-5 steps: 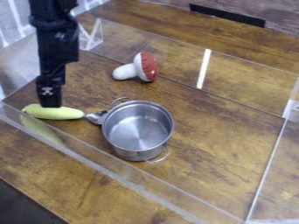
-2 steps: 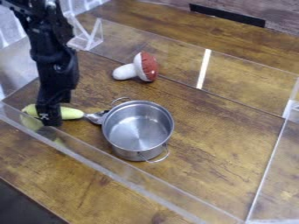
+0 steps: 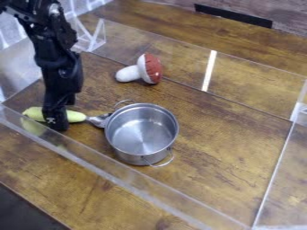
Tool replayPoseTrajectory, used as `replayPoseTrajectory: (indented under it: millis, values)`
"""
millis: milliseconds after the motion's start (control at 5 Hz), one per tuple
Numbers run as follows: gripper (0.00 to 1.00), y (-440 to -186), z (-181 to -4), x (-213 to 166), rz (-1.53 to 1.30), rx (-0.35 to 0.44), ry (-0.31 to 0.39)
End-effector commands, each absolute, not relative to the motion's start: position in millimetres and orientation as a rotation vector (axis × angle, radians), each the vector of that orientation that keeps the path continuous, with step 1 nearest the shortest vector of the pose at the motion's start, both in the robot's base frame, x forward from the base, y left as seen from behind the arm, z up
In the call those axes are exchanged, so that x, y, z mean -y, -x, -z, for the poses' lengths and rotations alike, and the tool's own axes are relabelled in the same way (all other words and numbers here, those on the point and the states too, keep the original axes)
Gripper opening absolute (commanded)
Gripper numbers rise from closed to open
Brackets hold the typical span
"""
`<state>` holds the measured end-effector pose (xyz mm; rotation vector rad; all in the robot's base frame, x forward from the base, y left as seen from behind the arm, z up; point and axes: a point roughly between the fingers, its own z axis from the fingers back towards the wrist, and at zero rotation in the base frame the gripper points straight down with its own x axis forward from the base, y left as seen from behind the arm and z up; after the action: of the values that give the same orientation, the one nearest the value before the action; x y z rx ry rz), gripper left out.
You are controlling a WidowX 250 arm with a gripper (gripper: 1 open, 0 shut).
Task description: Move the green spoon to the right
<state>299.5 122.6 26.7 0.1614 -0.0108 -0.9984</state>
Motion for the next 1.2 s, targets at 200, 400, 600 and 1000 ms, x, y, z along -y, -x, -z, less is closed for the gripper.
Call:
replayPoseTrajectory:
  millis: [200,400,600,1000]
  values:
    - [1.00,-304.7,-35.9,-146.6,0.930,0.033,-0.189]
    - [1.00,-307.5,-37.4,-150.7,0.919,0.041,-0.187]
    - [1.00,-309.9,-39.0,-151.4,0.925,0.050,-0.174]
    - [1.00,-315.4,-42.0,-151.1,0.941,0.071,-0.150]
